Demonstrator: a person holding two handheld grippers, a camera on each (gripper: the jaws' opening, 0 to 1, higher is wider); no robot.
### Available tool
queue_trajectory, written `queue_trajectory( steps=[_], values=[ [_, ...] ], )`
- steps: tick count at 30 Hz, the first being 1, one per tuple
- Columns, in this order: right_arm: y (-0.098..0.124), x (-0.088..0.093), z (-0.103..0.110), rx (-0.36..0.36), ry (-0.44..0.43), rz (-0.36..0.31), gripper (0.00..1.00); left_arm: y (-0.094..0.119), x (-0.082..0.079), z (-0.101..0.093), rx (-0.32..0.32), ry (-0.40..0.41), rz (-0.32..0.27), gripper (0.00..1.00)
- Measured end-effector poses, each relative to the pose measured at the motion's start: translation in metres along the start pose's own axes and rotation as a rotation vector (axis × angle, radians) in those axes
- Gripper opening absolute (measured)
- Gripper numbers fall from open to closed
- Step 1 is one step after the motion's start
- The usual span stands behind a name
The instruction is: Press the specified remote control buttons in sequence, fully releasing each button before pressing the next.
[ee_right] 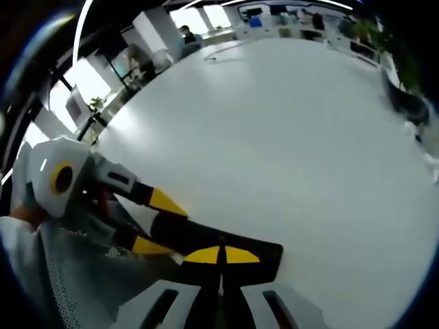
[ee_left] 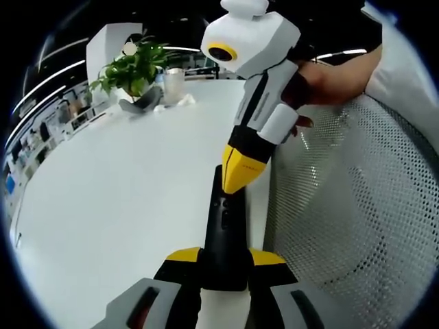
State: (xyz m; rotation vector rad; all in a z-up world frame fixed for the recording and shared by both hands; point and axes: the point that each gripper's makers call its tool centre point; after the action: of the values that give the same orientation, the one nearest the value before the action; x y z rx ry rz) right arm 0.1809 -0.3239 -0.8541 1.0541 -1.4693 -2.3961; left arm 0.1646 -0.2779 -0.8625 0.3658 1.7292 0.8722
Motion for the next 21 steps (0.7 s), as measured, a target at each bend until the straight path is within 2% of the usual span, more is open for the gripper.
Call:
queue_trajectory(
  steps=[8,21],
  values=[
    [0.004,0.005,-0.002,-0.025,-0.1,0.022,0.0,0.0,0.001,-0.001,-0.002,-0.014,0.012,0.24],
    [0.006,0.011,-0.001,-0.017,-0.142,0.06,0.0,0.0,0.002,-0.001,-0.001,-0.013,0.014,0.25]
  ],
)
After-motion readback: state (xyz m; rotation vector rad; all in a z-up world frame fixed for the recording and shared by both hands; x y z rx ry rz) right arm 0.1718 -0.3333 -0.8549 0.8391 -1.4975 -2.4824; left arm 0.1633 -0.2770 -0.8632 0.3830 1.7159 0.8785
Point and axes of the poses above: the point that each gripper's makers call its tool centre point, and the gripper's own axes: y roughly backward along the fingers, z roughly to its left, x roughly out of its underside, and after that the axes turned 8 degrees about y, right-handed
